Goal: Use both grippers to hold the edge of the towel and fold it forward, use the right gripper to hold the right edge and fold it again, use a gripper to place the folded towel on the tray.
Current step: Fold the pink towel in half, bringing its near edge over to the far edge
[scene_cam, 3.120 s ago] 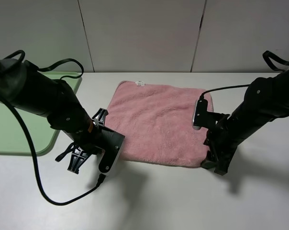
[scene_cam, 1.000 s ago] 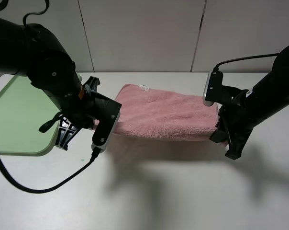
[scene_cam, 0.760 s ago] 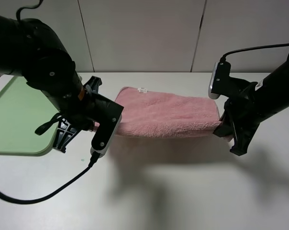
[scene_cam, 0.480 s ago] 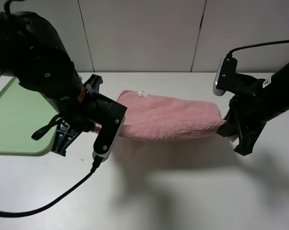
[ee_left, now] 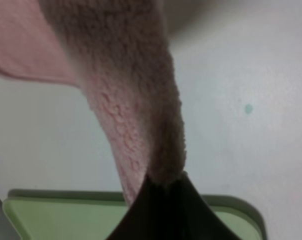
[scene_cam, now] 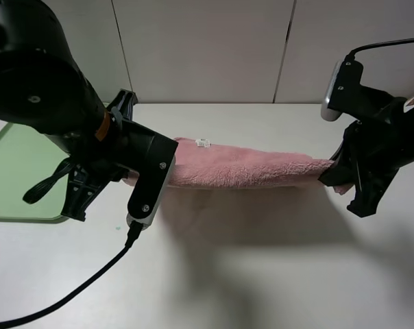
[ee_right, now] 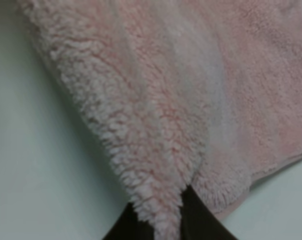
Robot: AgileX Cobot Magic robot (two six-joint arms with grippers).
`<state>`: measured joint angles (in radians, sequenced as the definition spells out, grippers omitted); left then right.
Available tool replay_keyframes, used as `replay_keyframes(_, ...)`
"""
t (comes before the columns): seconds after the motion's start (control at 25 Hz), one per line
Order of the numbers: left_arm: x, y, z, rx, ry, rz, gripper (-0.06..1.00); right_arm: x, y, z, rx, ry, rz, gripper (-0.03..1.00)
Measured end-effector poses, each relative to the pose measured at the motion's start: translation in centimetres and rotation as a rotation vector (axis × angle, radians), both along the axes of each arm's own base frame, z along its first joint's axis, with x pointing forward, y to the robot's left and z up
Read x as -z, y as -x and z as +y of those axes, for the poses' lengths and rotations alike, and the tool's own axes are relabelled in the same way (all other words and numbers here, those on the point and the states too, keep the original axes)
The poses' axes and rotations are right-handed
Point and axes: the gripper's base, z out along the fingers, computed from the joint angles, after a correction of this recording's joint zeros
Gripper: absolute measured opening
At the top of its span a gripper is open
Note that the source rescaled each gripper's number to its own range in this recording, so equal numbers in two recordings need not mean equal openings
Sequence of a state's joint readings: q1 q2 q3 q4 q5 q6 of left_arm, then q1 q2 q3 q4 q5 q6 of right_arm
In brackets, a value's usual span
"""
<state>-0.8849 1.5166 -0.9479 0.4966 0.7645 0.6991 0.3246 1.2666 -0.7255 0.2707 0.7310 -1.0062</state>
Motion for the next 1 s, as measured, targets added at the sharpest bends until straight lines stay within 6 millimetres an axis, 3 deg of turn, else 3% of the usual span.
replay_keyframes(0.48, -1.2, 1.7, -0.1, -0.020, -0.007, 0.001, 0.00, -1.4, 1.5, -0.3, 0.011, -0.024, 0.008, 0.00)
replay_keyframes(0.8, -1.2, 1.6, -0.1, -0.038, 0.014, -0.004, 0.00, -1.4, 1.5, -0.4, 0.010, -0.019, 0.005, 0.00)
replay_keyframes(1.0, -0.6, 0.3, 0.4, -0.077, 0.023, -0.003, 0.00, -1.6, 1.1, -0.3, 0.019, -0.028, -0.030, 0.00)
